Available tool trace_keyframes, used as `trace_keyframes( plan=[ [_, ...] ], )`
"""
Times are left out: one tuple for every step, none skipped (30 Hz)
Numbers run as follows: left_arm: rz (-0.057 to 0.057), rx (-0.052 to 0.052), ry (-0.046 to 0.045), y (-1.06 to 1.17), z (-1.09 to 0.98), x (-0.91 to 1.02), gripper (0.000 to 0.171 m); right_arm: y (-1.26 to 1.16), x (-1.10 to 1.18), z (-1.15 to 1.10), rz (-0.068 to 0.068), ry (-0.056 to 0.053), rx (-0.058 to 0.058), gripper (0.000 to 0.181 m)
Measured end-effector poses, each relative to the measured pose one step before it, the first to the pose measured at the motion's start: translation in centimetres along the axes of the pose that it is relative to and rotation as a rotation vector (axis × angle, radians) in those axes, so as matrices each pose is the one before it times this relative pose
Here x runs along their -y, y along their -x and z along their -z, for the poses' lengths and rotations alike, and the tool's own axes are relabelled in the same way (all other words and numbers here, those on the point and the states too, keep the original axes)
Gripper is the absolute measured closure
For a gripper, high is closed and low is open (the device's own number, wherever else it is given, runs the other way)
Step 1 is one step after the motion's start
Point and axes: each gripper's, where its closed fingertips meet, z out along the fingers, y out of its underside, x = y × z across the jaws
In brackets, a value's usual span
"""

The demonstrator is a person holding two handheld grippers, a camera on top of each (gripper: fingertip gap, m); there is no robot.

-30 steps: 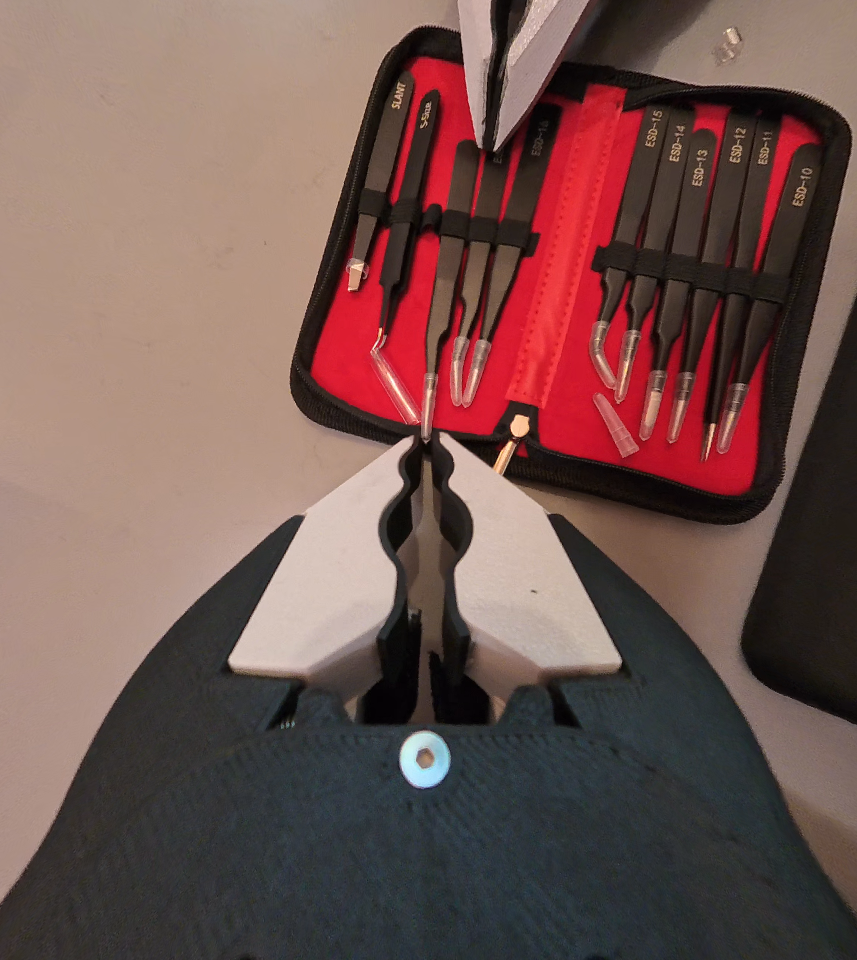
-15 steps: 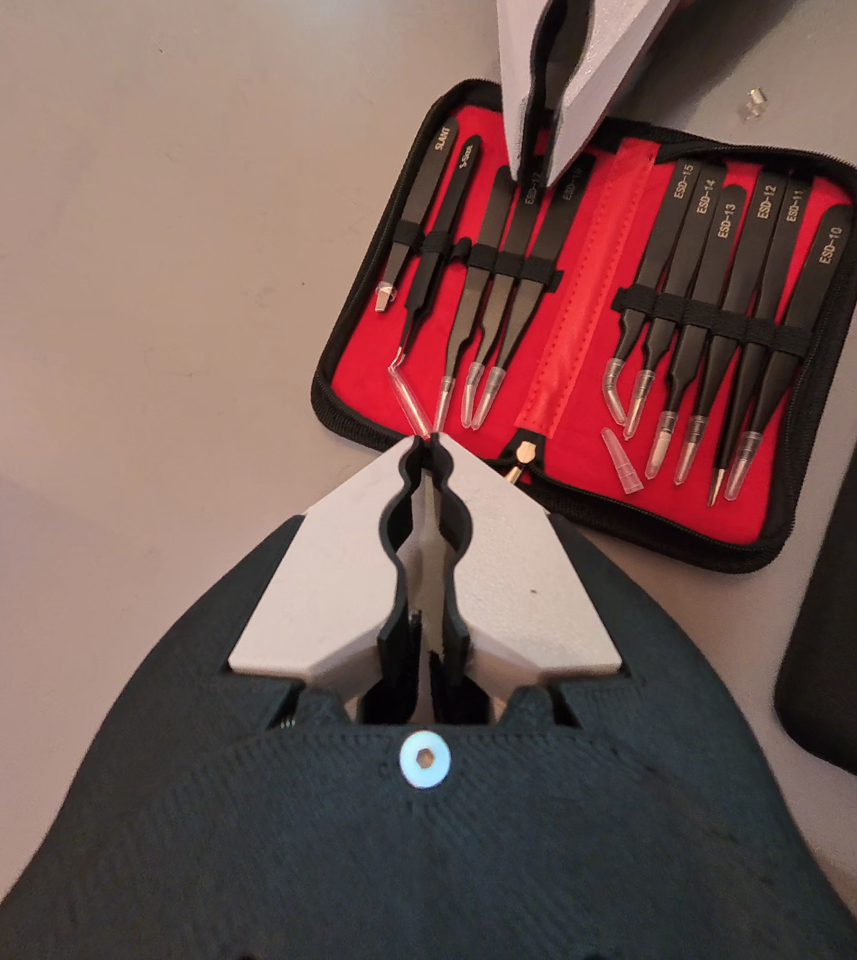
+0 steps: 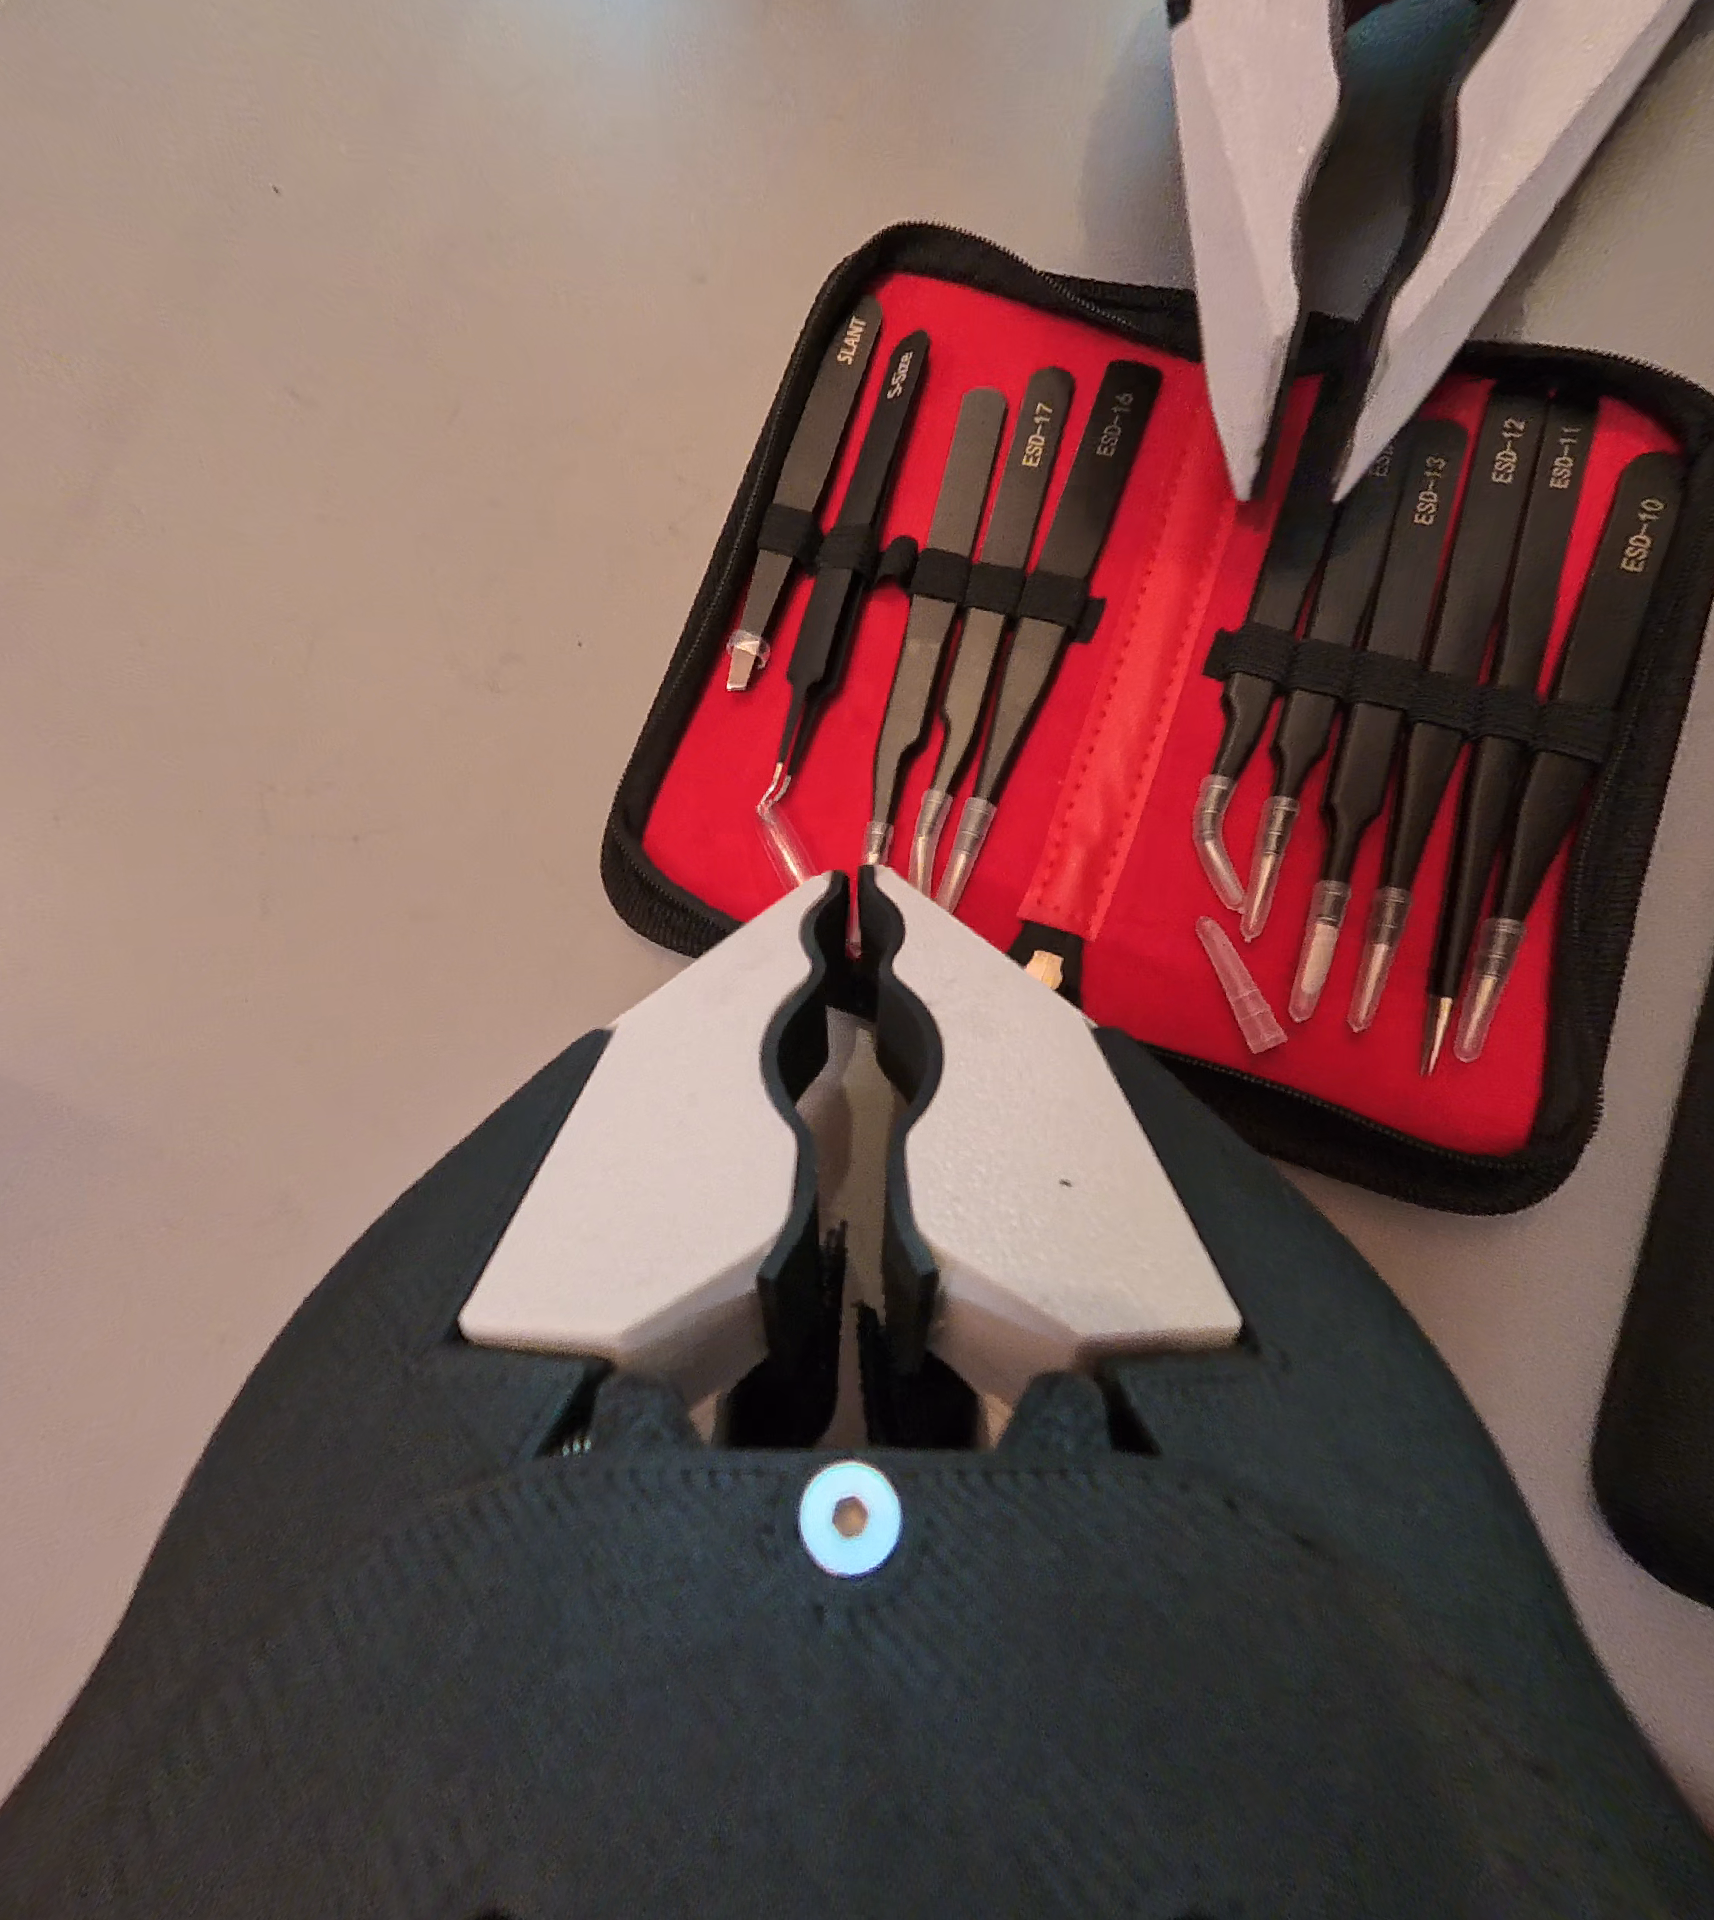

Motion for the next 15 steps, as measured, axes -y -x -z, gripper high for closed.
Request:
trace_keyframes(
  plan=[
    [0.0012,0.0036,-0.00364,-0.031,0.135,0.113,0.171,0.103,-0.12,-0.14,0.0057,0.0108,-0.002,0.175],
    [-0.0002,-0.0043,-0.00527,-0.232,0.188,0.161,0.171,0.008,-0.177,-0.143,0.0068,0.0126,-0.0072,0.175],
    [-0.0024,-0.0084,-0.00946,-0.373,0.236,0.273,0.17,-0.065,-0.236,-0.157,0.0081,0.0159,-0.011,0.175],
    [-0.0014,-0.0091,-0.00764,-0.444,0.248,0.285,0.168,0.005,-0.204,-0.139,0.0079,0.0122,-0.0061,0.176],
    [-0.0034,-0.0124,-0.00033,-0.548,0.242,0.192,0.167,0.078,-0.052,-0.058,0.0024,0.0051,0.0002,0.176],
    [-0.0042,-0.0175,0.00081,-0.681,0.213,0.163,0.167,0.077,0.006,-0.034,-0.0009,0.0026,0.0019,0.176],
    [-0.0012,-0.0166,0.00346,-0.677,0.193,0.1,0.166,0.102,0.027,-0.038,0.0005,0.0,0.003,0.177],
    [0.0004,-0.014,0.01036,-0.642,0.153,-0.057,0.166,0.104,-0.007,-0.052,-0.0027,0.0017,0.006,0.176],
    [-0.0004,-0.02,0.01066,-0.731,0.158,-0.127,0.166,0.041,0.001,-0.019,-0.0017,0.0004,0.002,0.176],
    [0.0028,-0.0214,0.00722,-0.713,0.132,-0.121,0.166,-0.058,0.012,0.039,0.0056,-0.0003,-0.0072,0.175],
    [0.0018,-0.0131,0.00455,-0.569,0.135,-0.108,0.165,-0.05,-0.022,0.092,0.0077,0.0032,-0.0064,0.174],
    [0.0014,-0.0093,0.00031,-0.483,0.132,-0.073,0.166,0.049,0.026,0.117,0.0012,0.0019,0.0023,0.174],
    [0.0048,-0.0149,-0.00094,-0.516,0.118,-0.054,0.166,0.142,0.145,0.117,-0.0029,-0.0062,0.0083,0.174],
    [0.0006,-0.006,-0.00062,-0.354,0.087,-0.044,0.166,0.198,0.297,0.133,0.0001,-0.0147,0.0083,0.174],
    [0.0009,-0.008,0.00012,-0.337,0.034,-0.037,0.165,0.255,0.202,0.055,0.0035,-0.0068,0.009,0.175]
  ],
)
